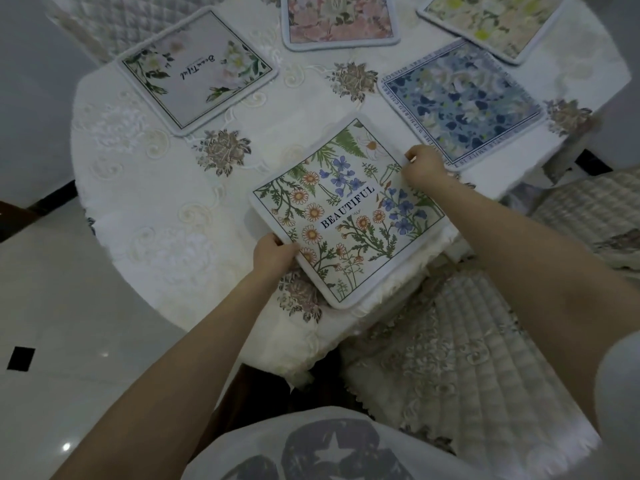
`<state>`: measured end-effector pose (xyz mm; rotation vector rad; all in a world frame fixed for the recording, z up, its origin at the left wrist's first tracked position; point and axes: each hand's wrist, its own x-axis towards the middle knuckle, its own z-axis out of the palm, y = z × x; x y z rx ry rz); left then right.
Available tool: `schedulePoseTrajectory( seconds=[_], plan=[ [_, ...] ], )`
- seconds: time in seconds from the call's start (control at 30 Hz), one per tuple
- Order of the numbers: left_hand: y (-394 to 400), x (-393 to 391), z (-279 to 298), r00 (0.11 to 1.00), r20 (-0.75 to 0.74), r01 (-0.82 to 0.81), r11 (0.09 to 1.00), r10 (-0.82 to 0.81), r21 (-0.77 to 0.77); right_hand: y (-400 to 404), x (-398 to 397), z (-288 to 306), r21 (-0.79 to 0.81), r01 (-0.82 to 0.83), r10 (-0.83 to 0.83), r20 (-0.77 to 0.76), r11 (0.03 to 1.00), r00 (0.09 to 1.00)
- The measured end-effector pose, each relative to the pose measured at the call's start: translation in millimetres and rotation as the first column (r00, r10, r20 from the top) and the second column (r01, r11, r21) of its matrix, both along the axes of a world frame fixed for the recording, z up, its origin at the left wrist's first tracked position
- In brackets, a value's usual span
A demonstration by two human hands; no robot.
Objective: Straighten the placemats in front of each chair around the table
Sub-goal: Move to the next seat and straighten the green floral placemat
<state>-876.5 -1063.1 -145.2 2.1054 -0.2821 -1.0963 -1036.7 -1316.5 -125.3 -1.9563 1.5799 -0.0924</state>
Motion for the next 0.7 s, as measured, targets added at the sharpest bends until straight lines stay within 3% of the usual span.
schedulePoseTrajectory(
  seconds=[0.13,0.4,0.6,0.7],
  plan=[
    [2.6,-8.5,-5.7,0.999,-0.034,0.008,1.0,-0.008,0.013,-2.4,1.0,-7.0,0.007,-0.031,0.032,-0.003,0.999,0.999],
    [5.3,-19.3,-19.5,0.972,0.225,0.055,0.998,-0.062,0.037,0.3,-11.2,-27.1,0.064,0.015,-0.012,-0.037,0.998,0.999],
    [4.8,-20.6,-25.8,0.95,0.287,0.107,0.992,-0.124,0.073,2.2,-18.4,-32.9,0.059,0.005,-0.006,0.012,0.998,1.0],
    [6.1,-22.1,-24.7,0.945,0.318,0.063,0.997,-0.075,0.049,5.7,-21.1,-35.0,-0.018,-0.072,0.072,-0.031,0.997,0.997]
  ],
)
